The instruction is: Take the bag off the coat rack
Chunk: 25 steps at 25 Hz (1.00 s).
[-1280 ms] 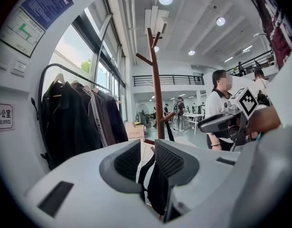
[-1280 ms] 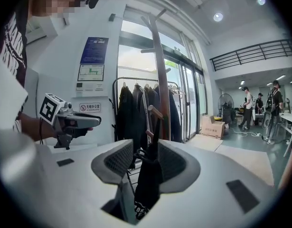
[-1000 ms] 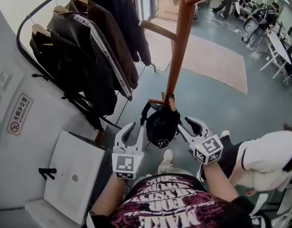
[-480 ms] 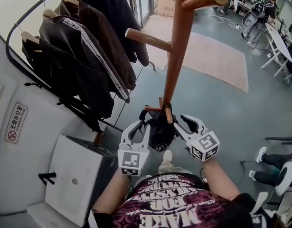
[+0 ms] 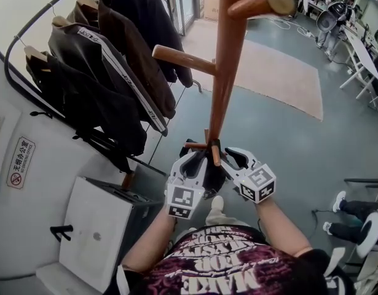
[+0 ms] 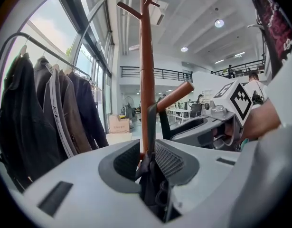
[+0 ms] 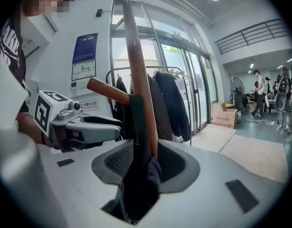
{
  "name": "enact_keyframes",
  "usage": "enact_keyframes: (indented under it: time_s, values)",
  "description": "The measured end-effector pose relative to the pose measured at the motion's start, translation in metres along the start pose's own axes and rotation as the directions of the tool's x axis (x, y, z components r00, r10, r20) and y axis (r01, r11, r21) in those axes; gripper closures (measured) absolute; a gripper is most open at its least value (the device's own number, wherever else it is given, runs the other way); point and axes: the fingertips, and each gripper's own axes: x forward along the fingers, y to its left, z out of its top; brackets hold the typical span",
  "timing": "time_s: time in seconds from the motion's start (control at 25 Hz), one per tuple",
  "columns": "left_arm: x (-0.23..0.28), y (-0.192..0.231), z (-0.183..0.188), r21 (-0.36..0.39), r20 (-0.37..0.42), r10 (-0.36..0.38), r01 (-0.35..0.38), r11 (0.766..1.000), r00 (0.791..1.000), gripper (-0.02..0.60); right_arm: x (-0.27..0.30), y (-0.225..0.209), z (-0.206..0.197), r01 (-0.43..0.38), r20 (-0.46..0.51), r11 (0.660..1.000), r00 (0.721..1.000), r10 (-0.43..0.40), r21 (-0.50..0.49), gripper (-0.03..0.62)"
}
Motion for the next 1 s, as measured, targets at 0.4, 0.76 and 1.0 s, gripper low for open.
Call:
enact_keyframes:
  time_s: [0.4, 0.76, 1.0]
  values:
    - [0.027, -0.007, -0.03, 0.04, -0.089, 0.014, -0.011, 0.999, 0.996, 0.494, 0.02, 0.002, -0.018, -0.004, -0.05, 1.0, 0.999, 0.004, 0.014, 0.49]
    - [0.03, -0.004, -0.032, 0.04, -0.052, 0.048, -0.045, 0.998, 0.998, 0.516, 0.023, -0.001, -0.018, 0.042, -0.074, 0.998, 0.996, -0.046, -0.051, 0.568]
    - [0.03, -0.004, -0.028, 0.053, -0.039, 0.047, -0.045, 0.998, 0.998, 0.528, 0.018, -0.003, -0.016, 0.097, -0.013, 0.995, 0.995, -0.097, -0.014, 0.583]
